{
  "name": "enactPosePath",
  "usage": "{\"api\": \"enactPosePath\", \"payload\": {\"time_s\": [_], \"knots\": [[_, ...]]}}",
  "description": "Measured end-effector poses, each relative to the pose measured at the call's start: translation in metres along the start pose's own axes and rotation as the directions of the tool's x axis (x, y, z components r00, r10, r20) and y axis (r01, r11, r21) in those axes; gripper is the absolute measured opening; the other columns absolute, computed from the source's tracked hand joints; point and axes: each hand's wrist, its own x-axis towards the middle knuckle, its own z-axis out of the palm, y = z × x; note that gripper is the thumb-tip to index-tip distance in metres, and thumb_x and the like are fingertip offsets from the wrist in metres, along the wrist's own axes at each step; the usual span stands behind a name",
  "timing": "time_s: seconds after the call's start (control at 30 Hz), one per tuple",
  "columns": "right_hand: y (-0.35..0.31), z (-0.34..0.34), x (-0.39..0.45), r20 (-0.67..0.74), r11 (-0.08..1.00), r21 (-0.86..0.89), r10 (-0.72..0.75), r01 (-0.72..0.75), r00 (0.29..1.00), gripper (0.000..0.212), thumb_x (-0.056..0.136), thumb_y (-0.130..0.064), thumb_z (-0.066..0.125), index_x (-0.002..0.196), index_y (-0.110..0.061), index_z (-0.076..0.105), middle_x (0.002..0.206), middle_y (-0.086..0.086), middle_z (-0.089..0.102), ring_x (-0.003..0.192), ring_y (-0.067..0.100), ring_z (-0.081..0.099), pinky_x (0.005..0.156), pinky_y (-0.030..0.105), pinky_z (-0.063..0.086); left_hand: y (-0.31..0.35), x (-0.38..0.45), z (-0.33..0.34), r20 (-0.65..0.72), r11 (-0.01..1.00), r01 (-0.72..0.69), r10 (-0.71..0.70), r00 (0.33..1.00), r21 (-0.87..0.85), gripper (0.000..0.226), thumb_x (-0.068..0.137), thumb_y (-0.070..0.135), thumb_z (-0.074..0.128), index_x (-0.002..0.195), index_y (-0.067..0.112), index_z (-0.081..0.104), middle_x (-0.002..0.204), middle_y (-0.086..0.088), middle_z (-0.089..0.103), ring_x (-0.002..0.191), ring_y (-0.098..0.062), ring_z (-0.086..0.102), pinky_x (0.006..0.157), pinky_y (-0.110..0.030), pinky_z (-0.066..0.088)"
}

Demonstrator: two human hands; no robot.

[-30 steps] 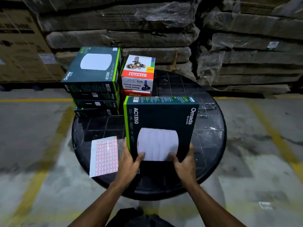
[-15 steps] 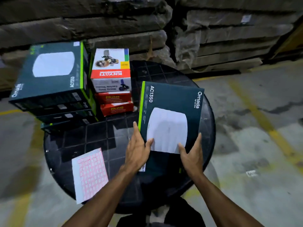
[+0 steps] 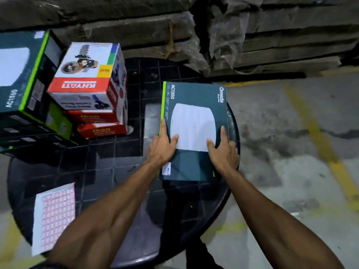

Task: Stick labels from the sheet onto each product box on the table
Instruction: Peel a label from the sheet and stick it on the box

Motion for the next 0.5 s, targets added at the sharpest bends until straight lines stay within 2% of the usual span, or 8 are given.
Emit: {"api": "enactPosePath", "payload": {"time_s": [0.13, 0.2, 0.27, 0.33, 0.4, 0.47, 0.5], "knots": [[-0.002, -0.012, 0.044, 0.077, 0.998, -0.042, -0.04, 0.044, 0.996, 0.067, 0.096, -0.053, 0.043, 0.154, -0.038, 0.012, 0.144, 0.019, 0.039, 0.132, 0.037, 0.039, 0.11, 0.046, 0.032, 0.016, 0.032, 0.01, 0.029, 0.999, 0.041, -0.04, 0.999, -0.025, 0.077, 0.098, 0.044, 0.045, 0.154, 0.031, -0.005, 0.14, -0.024, 0.045, 0.126, -0.043, 0.046, 0.105, -0.049, 0.037], [0.003, -0.01, 0.057, 0.145, 0.993, -0.071, -0.079, 0.09, 0.986, 0.064, 0.096, -0.048, 0.047, 0.153, -0.036, 0.021, 0.146, 0.018, 0.036, 0.132, 0.037, 0.038, 0.109, 0.045, 0.033, 0.013, 0.037, 0.016, 0.093, 0.999, 0.03, -0.027, 0.995, -0.028, 0.074, 0.094, 0.043, 0.049, 0.154, 0.028, 0.01, 0.142, -0.022, 0.043, 0.131, -0.041, 0.042, 0.108, -0.05, 0.035], [0.012, -0.006, 0.059, 0.202, 0.987, -0.086, -0.114, 0.133, 0.973, 0.061, 0.094, -0.044, 0.051, 0.151, -0.033, 0.031, 0.149, 0.018, 0.034, 0.133, 0.037, 0.038, 0.109, 0.043, 0.034, 0.006, 0.028, 0.024, 0.16, 1.0, 0.008, -0.007, 0.987, -0.005, 0.067, 0.093, 0.041, 0.053, 0.151, 0.026, 0.023, 0.149, -0.021, 0.031, 0.136, -0.038, 0.035, 0.112, -0.049, 0.031], [0.026, -0.004, 0.049, 0.232, 0.988, -0.056, -0.13, 0.147, 0.964, 0.061, 0.094, -0.043, 0.054, 0.15, -0.031, 0.034, 0.152, 0.017, 0.029, 0.135, 0.037, 0.036, 0.111, 0.043, 0.033, -0.003, 0.008, 0.032, 0.191, 0.999, -0.016, 0.009, 0.982, 0.036, 0.067, 0.095, 0.04, 0.056, 0.152, 0.024, 0.024, 0.16, -0.018, 0.005, 0.144, -0.038, 0.021, 0.118, -0.047, 0.023], [0.043, -0.003, 0.029, 0.236, 0.987, -0.011, -0.153, 0.16, 0.96, 0.065, 0.092, -0.042, 0.059, 0.15, -0.031, 0.034, 0.154, 0.016, 0.026, 0.138, 0.037, 0.033, 0.113, 0.042, 0.031, -0.016, -0.019, 0.04, 0.207, 0.999, -0.028, 0.019, 0.978, 0.039, 0.074, 0.093, 0.044, 0.058, 0.154, 0.026, 0.02, 0.161, -0.012, -0.015, 0.148, -0.034, 0.01, 0.12, -0.047, 0.017], [0.062, -0.002, 0.008, 0.247, 0.985, 0.033, -0.173, 0.17, 0.954, 0.07, 0.088, -0.033, 0.064, 0.151, -0.031, 0.034, 0.157, 0.015, 0.02, 0.14, 0.035, 0.031, 0.114, 0.039, 0.031, -0.03, -0.042, 0.048, 0.23, 0.999, -0.033, 0.031, 0.973, 0.005, 0.081, 0.09, 0.045, 0.063, 0.154, 0.032, 0.016, 0.161, -0.007, -0.02, 0.149, -0.027, 0.009, 0.12, -0.043, 0.018], [0.07, -0.001, 0.0, 0.265, 0.985, 0.054, -0.173, 0.165, 0.948, 0.074, 0.085, -0.026, 0.065, 0.151, -0.032, 0.033, 0.159, 0.014, 0.016, 0.14, 0.033, 0.032, 0.113, 0.038, 0.032, -0.036, -0.049, 0.051, 0.235, 0.999, -0.029, 0.032, 0.972, -0.016, 0.084, 0.089, 0.042, 0.066, 0.154, 0.034, 0.015, 0.162, -0.008, -0.016, 0.148, -0.026, 0.013, 0.119, -0.041, 0.02]]}}
